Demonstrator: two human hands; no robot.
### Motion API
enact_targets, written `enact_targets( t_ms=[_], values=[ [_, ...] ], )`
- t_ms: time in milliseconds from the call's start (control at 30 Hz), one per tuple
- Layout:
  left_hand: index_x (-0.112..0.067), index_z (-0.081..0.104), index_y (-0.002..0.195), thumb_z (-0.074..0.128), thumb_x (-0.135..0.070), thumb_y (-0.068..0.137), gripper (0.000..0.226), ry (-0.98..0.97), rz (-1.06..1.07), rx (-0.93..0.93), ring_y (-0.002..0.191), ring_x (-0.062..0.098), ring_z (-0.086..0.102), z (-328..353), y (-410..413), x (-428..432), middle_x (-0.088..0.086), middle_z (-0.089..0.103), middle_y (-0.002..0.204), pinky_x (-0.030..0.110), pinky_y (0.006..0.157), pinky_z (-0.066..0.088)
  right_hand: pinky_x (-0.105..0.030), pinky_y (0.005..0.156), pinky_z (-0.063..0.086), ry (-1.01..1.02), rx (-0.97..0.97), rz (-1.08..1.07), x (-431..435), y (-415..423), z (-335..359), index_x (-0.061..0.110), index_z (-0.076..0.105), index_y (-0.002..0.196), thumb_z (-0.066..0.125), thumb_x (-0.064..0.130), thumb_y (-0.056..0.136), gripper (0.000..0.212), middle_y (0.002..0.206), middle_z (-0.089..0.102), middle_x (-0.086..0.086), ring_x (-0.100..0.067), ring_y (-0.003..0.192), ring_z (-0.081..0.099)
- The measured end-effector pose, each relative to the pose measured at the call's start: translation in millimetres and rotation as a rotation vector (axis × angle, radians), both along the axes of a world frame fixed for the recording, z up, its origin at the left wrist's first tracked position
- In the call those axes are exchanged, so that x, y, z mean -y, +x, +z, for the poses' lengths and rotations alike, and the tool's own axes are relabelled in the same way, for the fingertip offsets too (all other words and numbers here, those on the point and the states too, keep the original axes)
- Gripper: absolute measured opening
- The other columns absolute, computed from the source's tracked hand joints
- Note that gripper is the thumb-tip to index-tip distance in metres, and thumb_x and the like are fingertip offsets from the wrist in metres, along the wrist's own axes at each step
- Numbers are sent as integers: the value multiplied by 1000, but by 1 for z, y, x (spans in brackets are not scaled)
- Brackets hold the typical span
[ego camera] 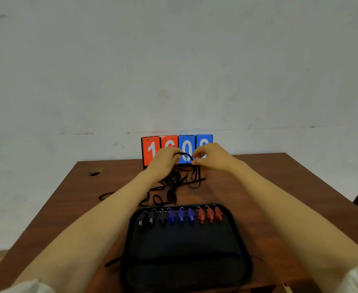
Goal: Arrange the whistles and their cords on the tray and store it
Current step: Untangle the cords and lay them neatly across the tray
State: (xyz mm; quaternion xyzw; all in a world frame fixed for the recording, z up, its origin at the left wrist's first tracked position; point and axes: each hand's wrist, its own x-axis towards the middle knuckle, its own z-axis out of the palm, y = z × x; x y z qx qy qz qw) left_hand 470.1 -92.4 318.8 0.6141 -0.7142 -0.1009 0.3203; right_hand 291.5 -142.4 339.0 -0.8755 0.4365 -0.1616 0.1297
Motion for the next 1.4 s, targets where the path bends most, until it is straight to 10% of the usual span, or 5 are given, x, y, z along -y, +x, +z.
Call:
enact_targets(
  t_ms=[200,533,833,1400],
  values=[
    [-6,61,122,38,-7,98,32,34,150,37,107,28,57,-24,42,-36,13,62,120,29,90,42,-23,60,41,20,158,-210,-9,-31,-21,9,61,116,42,16,98,27,93,73,-6,-1,58,49],
    [-11,65,97,52,-16,94,14,208,284,-125,94,21,61,-81,82,-104,6,70,91,25,80,37,-43,83,54,114,29,-491,-40,-84,-86,16,61,93,50,22,95,13,96,71,-6,-27,88,65],
    [-13,68,112,49,-19,97,25,423,179,6,115,22,53,-127,79,-152,6,62,118,29,91,39,-36,71,50,249,-57,-530,-92,-103,-146,8,67,97,50,18,95,19,96,69,-11,-30,86,64],
    [-29,62,90,52,-25,94,12,368,269,328,112,24,48,-176,66,-162,-5,64,109,41,95,31,-30,60,47,216,-149,-448,-117,-121,-181,11,69,94,55,23,93,18,81,64,-4,-23,75,63]
  ],
)
